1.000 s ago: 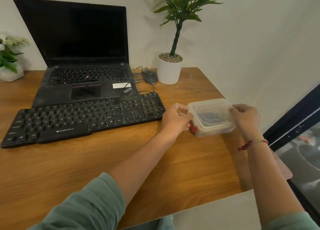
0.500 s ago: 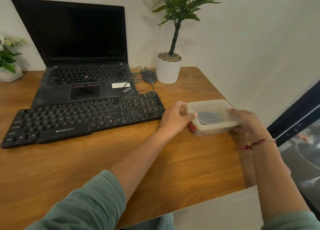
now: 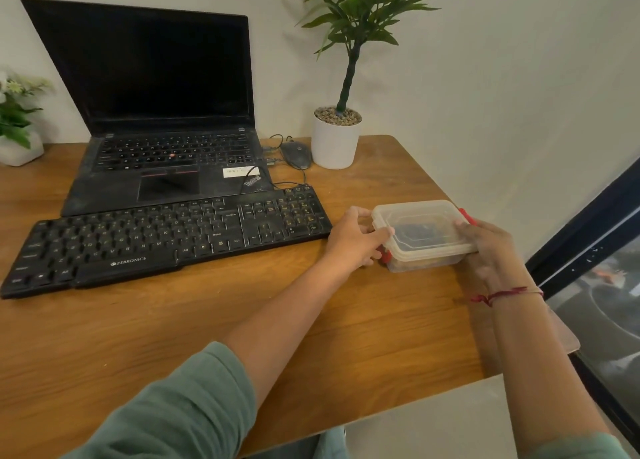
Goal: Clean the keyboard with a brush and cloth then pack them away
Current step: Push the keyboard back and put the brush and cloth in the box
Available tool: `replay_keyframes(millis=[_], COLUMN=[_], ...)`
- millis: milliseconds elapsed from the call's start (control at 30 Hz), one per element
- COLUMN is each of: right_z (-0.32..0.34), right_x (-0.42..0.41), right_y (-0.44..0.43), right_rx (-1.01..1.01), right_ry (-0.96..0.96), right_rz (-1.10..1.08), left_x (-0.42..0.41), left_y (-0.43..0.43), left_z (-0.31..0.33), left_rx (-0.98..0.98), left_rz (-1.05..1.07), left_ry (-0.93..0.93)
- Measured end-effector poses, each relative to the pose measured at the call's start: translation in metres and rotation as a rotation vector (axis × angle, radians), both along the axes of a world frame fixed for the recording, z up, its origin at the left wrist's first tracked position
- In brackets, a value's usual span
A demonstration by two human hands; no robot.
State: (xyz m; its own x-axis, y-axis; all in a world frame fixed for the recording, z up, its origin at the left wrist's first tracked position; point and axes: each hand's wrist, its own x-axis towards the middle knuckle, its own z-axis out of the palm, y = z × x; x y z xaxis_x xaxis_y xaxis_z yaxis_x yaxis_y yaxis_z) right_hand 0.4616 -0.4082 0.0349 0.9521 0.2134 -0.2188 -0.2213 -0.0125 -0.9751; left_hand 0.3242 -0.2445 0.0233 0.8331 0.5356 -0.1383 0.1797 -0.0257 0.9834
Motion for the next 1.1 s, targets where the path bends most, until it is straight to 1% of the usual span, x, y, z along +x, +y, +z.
replay_keyframes(millis=[67,167,267,367,433,500,633,733,767,833,867,967,1100], right_z=[-0.002,-0.004,-0.009,-0.011,-0.012,-0.013,-0.015,-0.017,-0.018,-0.019,-0.020,-0.018,-0.018], right_x=[-0.001,-0.004,-0.009,-0.011,-0.010,-0.008,-0.008,-0.006,-0.005,-0.004,-0.004,-0.004,-0.004], right_y=[0.000,0.004,0.009,0.011,0.010,0.011,0.013,0.014,0.014,0.013,0.013,0.011,0.013], right_rx=[-0.025,-0.148,-0.193,-0.193,-0.201,-0.214,-0.223,-0.227,-0.222,-0.203,-0.193,-0.178,-0.214], right_ry=[-0.048,-0.201,-0.304,-0.334,-0.336,-0.341,-0.358,-0.354,-0.349,-0.340,-0.339,-0.354,-0.367], right_rz=[-0.004,-0.037,-0.084,-0.109,-0.111,-0.119,-0.139,-0.155,-0.155,-0.153,-0.153,-0.131,-0.121], left_x=[0.000,0.001,-0.001,-0.003,-0.003,0.001,-0.003,-0.017,-0.019,-0.021,-0.023,-0.026,-0.028], left_y=[0.000,0.001,0.001,0.003,0.003,0.002,-0.015,-0.038,-0.046,-0.058,-0.061,-0.064,-0.065], left_z=[0.001,0.001,0.001,0.001,0.005,0.007,0.006,0.002,0.000,-0.004,-0.005,-0.009,-0.012], left_rx=[-0.015,-0.060,-0.134,-0.211,-0.245,-0.154,0.200,0.471,0.511,0.511,0.516,0.522,0.548], left_rz=[-0.016,-0.033,-0.036,-0.011,0.021,0.079,0.194,0.138,0.093,0.024,0.016,0.014,0.024], left_ry=[0.016,0.052,0.109,0.178,0.193,0.188,0.139,0.139,0.161,0.188,0.170,0.089,0.072])
